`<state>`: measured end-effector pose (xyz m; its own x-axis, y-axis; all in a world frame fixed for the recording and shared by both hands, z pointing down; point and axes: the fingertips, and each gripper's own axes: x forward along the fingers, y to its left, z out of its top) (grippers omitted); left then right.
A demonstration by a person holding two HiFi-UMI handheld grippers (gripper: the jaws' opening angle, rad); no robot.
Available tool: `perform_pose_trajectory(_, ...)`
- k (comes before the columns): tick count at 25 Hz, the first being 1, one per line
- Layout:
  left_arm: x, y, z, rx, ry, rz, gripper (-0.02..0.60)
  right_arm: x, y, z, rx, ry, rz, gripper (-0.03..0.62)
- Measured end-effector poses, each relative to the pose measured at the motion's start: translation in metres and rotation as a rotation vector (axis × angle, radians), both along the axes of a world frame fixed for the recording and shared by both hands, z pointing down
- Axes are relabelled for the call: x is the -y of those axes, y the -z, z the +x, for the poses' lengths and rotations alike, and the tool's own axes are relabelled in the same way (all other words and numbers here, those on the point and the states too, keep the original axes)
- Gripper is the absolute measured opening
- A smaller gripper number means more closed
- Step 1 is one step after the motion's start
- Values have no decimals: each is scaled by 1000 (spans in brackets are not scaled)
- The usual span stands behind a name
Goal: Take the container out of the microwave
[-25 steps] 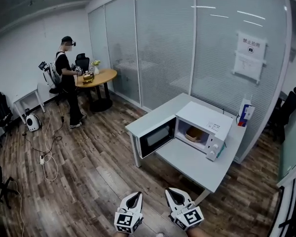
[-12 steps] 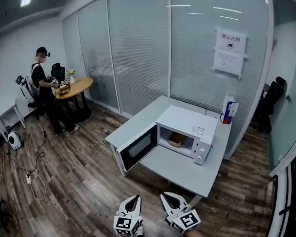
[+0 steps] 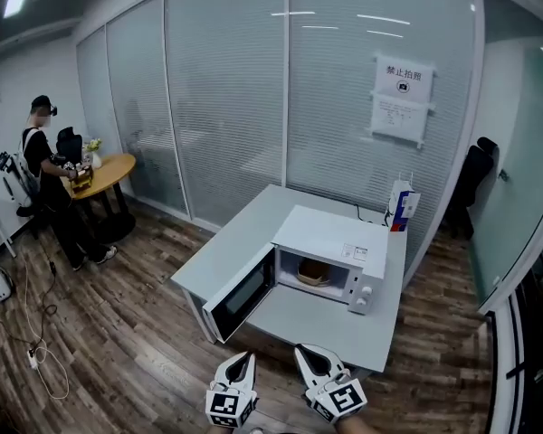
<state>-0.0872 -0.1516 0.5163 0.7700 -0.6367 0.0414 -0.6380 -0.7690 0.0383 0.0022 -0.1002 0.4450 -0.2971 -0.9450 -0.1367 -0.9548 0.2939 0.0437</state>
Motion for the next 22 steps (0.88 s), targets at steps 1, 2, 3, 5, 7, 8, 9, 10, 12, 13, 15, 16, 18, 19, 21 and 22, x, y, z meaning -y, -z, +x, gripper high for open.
perform_pose_trajectory(1,9,0,-1,-9,-8,4,5,6,2,-2,6,-9,4,-2)
perform_pose_trajectory(2,17,0,-1,-17,-17,6,5,13,4,-3,5,-18,8,-2)
perform_pose_trajectory(3,24,2,0,-21,-29,9,5,19,6,-3,2,-29,12,-2)
perform_pose_trajectory(5,37,3,3,-25,-62,13,5,29,6,-3,-4,-52,15,-2)
perform_pose_trajectory(7,45,4,10,-31,-106,17,5,35,6,0,-11,-79,14,-2)
perform_pose_trajectory(8,49,5,14,-35,-130,20,5,37,6,2,-14,-95,16,-2)
perform_pose_trajectory(9,53,5,18,-38,-153,23,5,39,6,6,-13,-113,18,-2)
perform_pose_trajectory(10,56,6,23,-41,-174,26,5,40,7,10,-11,-132,19,-2)
perform_pose_trajectory(12,60,8,35,-46,-206,28,5,41,4,20,-6,-171,14,-2)
perform_pose_trajectory(13,61,9,40,-50,-220,30,5,41,3,26,-5,-189,11,-2)
perform_pose_trajectory(15,62,10,52,-55,-250,32,5,41,3,36,-5,-219,9,-2)
perform_pose_trajectory(16,63,9,57,-55,-267,29,5,42,2,40,-6,-231,7,-2)
perform_pose_trajectory(18,64,5,70,-52,-298,19,5,43,0,50,-9,-243,0,-2)
perform_pose_trajectory(19,65,3,76,-50,-308,16,5,44,-1,55,-12,-245,-5,-2)
perform_pose_trajectory(21,67,0,89,-49,-320,9,5,46,-4,67,-18,-250,-13,-2)
perform_pose_trajectory(22,69,-1,95,-49,-324,5,5,47,-3,73,-20,-254,-12,-2)
